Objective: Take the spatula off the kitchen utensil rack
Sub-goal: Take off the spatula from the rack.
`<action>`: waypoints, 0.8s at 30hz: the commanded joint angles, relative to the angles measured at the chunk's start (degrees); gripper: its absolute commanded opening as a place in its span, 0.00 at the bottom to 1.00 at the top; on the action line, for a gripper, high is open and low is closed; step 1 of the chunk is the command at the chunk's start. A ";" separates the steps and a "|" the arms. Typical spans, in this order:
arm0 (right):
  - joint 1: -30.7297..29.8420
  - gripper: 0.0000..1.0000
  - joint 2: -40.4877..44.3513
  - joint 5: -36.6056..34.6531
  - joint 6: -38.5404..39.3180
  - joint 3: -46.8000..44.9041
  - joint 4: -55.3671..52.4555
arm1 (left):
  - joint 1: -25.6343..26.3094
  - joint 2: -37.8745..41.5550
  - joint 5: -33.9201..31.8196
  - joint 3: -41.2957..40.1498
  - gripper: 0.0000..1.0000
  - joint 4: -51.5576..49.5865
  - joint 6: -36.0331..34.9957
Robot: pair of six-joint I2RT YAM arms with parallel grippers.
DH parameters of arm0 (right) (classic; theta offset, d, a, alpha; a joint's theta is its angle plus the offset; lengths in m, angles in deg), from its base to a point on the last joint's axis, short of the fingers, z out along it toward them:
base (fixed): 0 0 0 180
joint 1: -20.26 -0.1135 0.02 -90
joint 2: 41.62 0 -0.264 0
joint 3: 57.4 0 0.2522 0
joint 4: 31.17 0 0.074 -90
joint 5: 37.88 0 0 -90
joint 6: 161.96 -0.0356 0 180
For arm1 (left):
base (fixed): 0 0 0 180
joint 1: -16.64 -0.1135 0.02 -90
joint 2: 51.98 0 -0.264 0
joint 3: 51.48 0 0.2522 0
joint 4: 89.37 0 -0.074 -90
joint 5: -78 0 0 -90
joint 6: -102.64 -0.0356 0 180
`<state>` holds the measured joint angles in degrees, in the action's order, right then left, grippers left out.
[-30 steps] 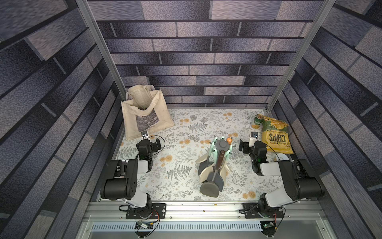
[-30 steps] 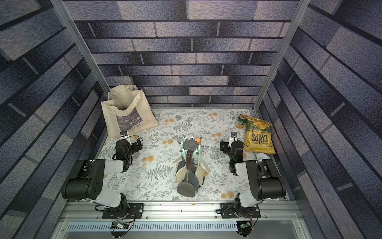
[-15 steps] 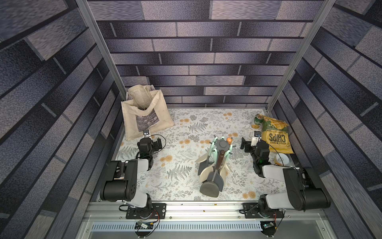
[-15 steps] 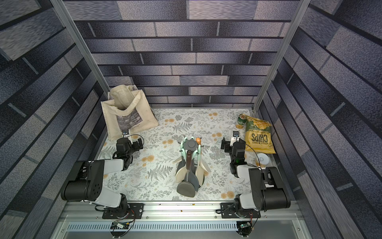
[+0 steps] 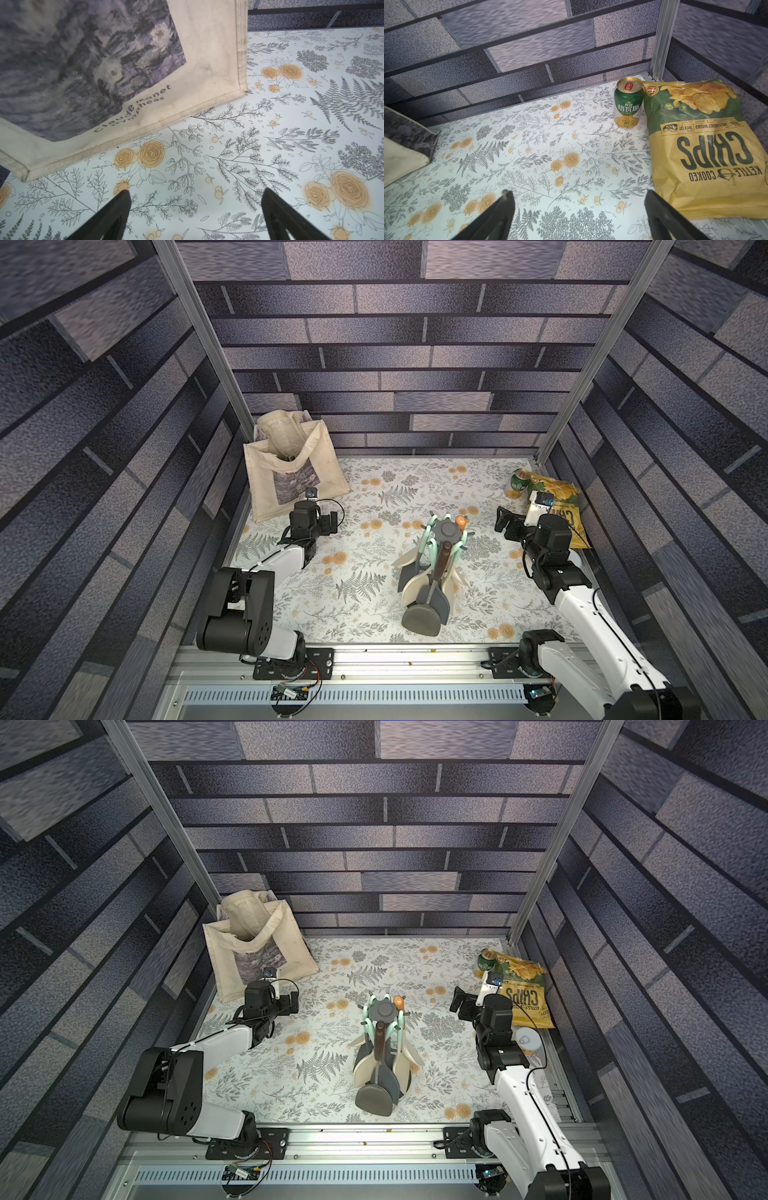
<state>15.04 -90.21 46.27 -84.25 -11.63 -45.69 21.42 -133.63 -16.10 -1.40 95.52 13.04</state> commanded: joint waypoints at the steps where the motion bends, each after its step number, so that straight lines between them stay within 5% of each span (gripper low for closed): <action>1: 0.33 0.96 3.26 4.66 -2.62 2.06 -13.61 | -0.70 4.54 7.18 0.99 1.00 -2.10 1.57; 8: 0.33 0.92 9.99 13.25 -3.41 4.38 -19.29 | 0.08 10.98 18.01 2.74 1.00 -1.54 6.43; 24: 0.22 0.83 18.61 33.29 0.08 13.65 -24.97 | 7.16 27.30 25.60 5.76 1.00 -10.42 6.91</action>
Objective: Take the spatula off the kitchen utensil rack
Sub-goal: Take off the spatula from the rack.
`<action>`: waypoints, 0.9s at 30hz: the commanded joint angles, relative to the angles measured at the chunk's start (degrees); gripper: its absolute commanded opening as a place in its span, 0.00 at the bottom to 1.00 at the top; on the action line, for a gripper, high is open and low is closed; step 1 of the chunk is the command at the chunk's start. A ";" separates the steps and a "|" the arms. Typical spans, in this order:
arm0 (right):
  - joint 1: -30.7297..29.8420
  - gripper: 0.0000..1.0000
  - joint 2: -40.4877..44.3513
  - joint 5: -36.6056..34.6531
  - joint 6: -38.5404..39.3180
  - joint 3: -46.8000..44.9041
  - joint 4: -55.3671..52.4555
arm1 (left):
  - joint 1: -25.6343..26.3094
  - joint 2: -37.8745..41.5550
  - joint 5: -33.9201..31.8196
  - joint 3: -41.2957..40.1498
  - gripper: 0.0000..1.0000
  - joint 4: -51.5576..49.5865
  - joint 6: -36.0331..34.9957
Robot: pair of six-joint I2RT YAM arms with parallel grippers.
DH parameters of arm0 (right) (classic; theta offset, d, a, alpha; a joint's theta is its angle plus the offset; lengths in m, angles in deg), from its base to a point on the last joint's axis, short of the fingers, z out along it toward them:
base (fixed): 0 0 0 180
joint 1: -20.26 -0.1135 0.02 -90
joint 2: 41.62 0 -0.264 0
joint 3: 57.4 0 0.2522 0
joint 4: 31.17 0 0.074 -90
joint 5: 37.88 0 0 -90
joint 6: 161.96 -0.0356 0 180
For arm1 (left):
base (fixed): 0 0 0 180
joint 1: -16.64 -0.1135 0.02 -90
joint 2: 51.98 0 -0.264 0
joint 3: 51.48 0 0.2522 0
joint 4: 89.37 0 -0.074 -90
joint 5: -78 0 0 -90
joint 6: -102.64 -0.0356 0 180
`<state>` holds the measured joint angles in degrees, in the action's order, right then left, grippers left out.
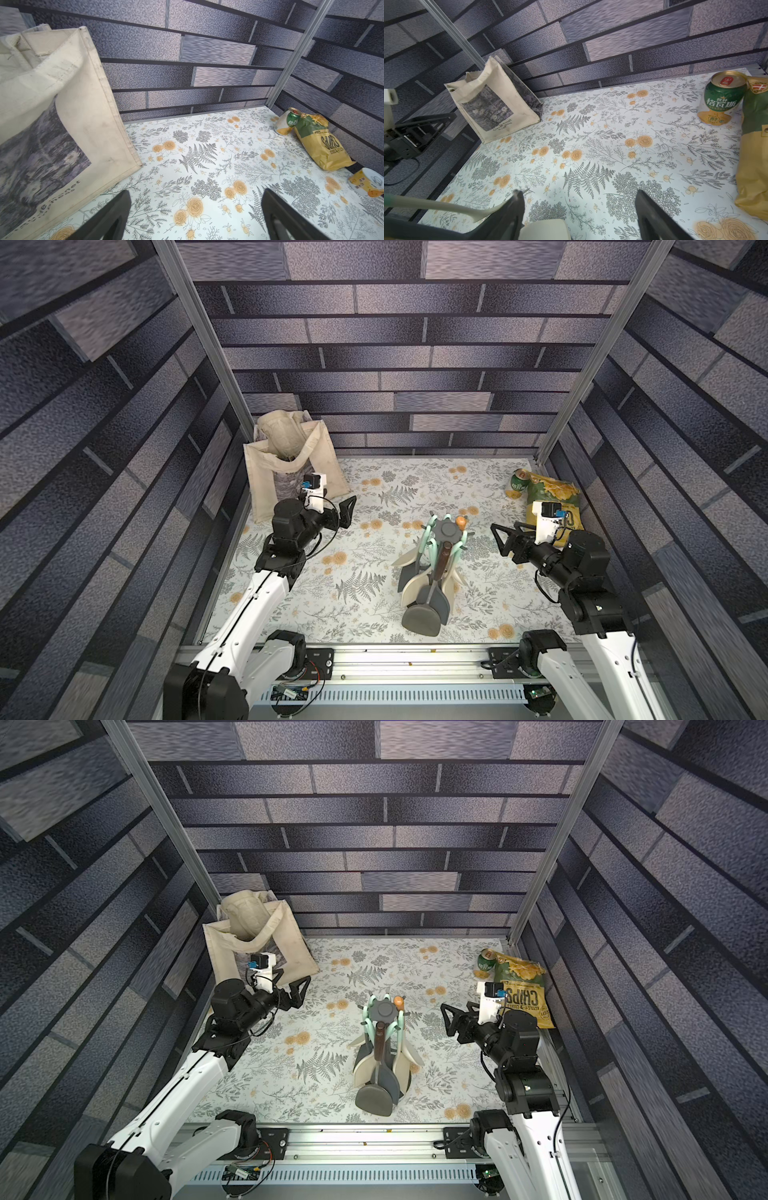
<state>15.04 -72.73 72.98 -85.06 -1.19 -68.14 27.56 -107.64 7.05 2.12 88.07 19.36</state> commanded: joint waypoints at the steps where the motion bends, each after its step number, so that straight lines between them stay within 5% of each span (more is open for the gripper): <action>1: 0.24 0.83 1.31 9.02 0.83 4.05 -2.80 | 1.50 1.64 2.81 2.69 1.00 -3.22 0.56; 10: 0.23 0.80 2.70 28.15 2.98 7.62 -6.51 | 3.40 2.13 6.55 6.17 1.00 -4.87 -0.22; 20: 0.22 0.78 2.34 35.03 4.02 7.88 -6.44 | 6.71 2.42 10.45 9.16 1.00 -7.01 0.46; 24: 0.24 0.56 -0.07 36.59 5.12 8.91 -6.14 | 9.66 2.39 9.71 9.91 1.00 -9.60 -0.02; 27: 0.18 0.54 -1.40 35.22 5.63 9.02 -5.33 | 10.79 3.00 8.81 9.82 1.00 -10.04 -0.01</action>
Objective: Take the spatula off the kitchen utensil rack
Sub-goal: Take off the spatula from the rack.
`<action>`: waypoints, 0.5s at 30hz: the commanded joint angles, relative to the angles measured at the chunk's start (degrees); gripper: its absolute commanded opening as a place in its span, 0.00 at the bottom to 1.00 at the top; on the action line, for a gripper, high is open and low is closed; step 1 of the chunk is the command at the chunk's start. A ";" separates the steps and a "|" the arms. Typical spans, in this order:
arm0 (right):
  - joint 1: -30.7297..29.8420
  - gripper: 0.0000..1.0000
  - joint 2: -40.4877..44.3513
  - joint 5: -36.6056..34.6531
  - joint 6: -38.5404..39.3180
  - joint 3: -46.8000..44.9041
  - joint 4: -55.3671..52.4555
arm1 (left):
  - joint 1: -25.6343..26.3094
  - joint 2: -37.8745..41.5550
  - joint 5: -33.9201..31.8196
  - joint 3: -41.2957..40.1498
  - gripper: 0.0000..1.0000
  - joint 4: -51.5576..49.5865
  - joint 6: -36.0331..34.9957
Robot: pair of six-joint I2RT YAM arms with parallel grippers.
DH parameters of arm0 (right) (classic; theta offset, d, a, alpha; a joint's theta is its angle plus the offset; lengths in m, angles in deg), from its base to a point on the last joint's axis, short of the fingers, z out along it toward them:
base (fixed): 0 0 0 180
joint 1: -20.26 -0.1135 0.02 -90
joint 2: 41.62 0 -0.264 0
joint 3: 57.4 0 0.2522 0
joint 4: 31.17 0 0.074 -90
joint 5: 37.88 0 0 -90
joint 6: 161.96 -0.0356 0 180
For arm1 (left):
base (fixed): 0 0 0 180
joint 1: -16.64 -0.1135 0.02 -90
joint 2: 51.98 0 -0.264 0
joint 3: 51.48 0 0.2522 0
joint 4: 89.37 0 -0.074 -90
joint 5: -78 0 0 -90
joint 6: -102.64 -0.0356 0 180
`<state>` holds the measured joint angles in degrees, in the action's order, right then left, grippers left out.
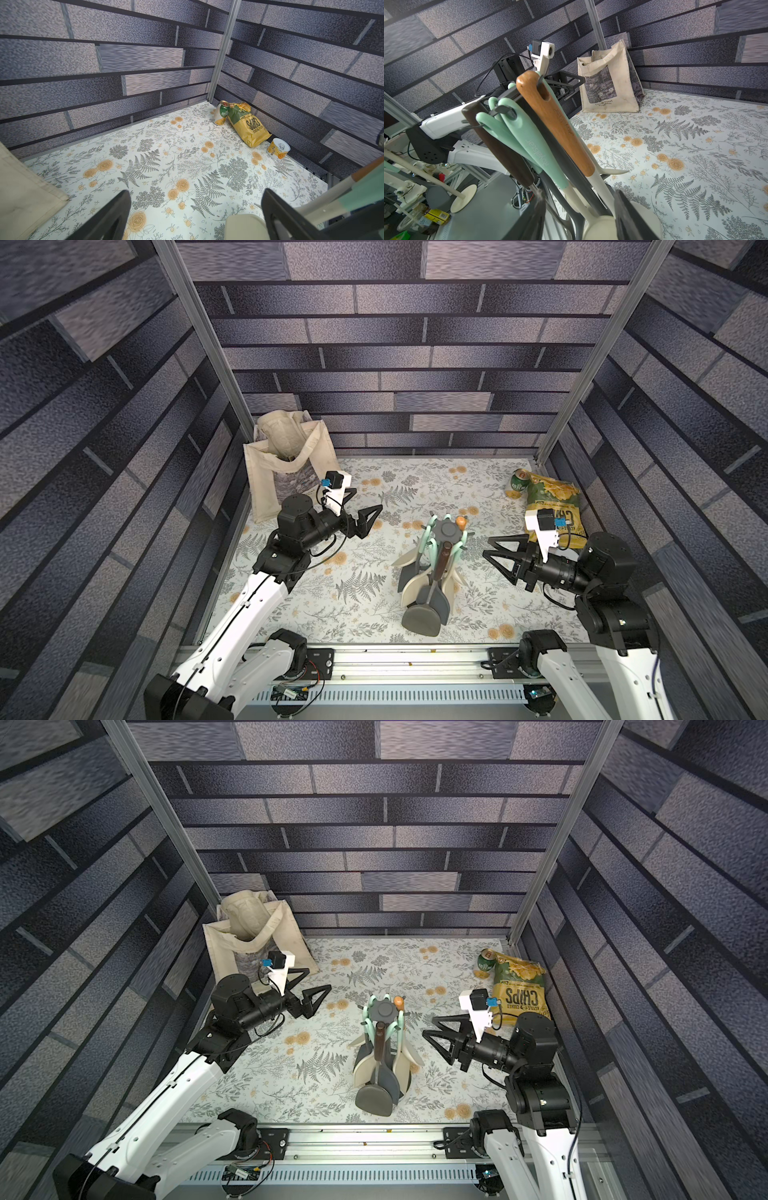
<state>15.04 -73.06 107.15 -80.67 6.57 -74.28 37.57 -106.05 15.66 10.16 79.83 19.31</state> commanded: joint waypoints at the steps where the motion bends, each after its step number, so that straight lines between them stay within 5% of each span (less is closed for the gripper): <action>1: 0.13 0.55 -1.60 1.26 0.92 1.18 2.13 | 0.94 1.50 0.20 1.69 1.00 -1.64 0.13; 7: -2.37 0.57 -4.07 -0.48 1.98 1.46 5.47 | 1.57 0.76 0.42 2.39 1.00 -1.64 0.11; 15: -13.13 0.53 -9.62 -6.91 8.25 3.72 3.53 | 1.71 -0.57 2.46 5.35 1.00 -3.03 -0.14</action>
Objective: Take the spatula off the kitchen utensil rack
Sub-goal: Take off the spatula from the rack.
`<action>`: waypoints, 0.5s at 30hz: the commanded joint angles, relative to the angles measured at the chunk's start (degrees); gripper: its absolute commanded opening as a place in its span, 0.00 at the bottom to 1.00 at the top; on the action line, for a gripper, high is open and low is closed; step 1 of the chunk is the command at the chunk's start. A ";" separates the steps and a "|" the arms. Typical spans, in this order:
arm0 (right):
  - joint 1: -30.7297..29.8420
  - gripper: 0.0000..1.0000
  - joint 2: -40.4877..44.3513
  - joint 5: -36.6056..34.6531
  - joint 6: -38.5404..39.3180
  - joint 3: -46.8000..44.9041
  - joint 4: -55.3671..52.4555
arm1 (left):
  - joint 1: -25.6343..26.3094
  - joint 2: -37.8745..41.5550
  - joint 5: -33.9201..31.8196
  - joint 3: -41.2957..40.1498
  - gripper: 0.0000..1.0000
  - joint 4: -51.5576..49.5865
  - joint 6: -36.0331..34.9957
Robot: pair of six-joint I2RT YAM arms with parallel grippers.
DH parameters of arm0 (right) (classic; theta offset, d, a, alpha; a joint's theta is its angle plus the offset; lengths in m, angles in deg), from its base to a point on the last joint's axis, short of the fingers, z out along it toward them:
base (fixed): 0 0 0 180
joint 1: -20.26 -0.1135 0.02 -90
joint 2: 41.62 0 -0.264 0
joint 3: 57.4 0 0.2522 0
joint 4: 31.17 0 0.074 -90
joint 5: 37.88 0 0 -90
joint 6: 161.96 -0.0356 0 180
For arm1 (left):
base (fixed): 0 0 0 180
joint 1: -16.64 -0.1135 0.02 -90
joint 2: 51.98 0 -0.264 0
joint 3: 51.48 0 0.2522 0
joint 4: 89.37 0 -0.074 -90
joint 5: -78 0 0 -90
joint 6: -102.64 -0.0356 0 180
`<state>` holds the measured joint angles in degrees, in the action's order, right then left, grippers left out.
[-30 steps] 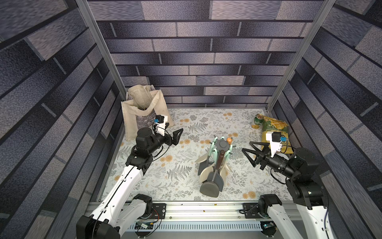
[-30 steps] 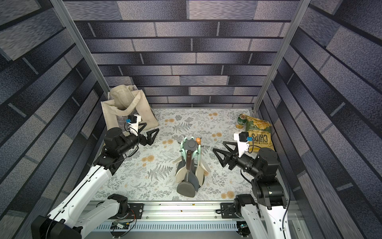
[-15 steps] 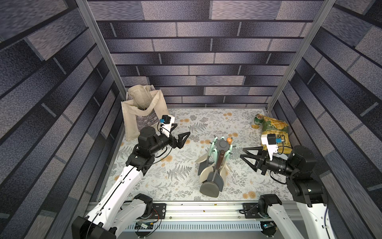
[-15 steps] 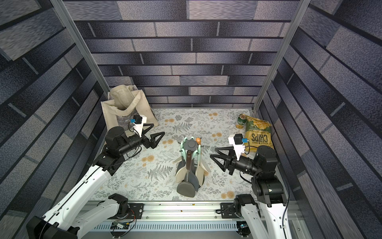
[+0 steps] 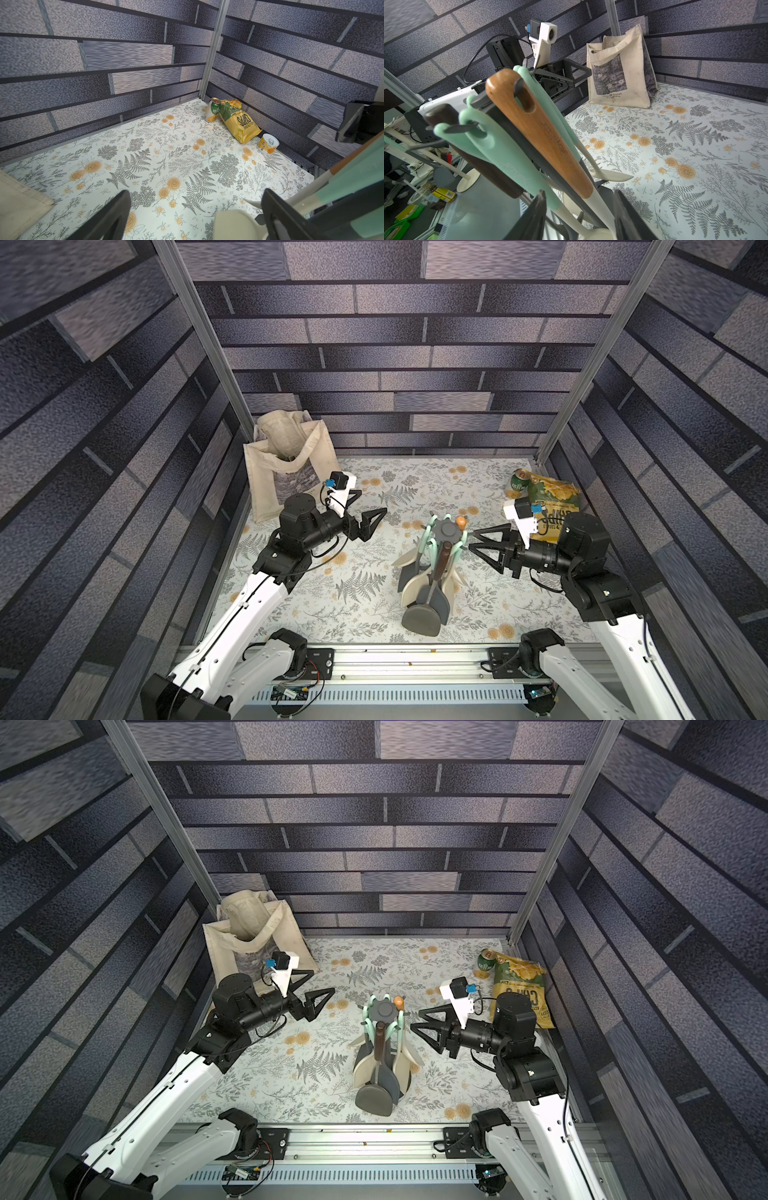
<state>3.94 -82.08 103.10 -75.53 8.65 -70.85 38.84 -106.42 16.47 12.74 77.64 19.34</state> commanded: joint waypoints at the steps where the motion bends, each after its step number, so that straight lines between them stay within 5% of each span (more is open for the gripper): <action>1: -2.78 0.53 -1.43 -2.82 3.04 1.59 0.82 | 0.44 -0.06 1.84 3.04 1.00 -1.11 -0.17; 15: -5.06 0.51 -5.27 -3.72 4.76 1.21 2.16 | 0.97 -1.02 3.41 4.22 1.00 -2.35 0.06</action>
<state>-0.23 -86.61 99.50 -71.80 8.80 -70.45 39.27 -107.01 17.82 14.82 75.46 19.14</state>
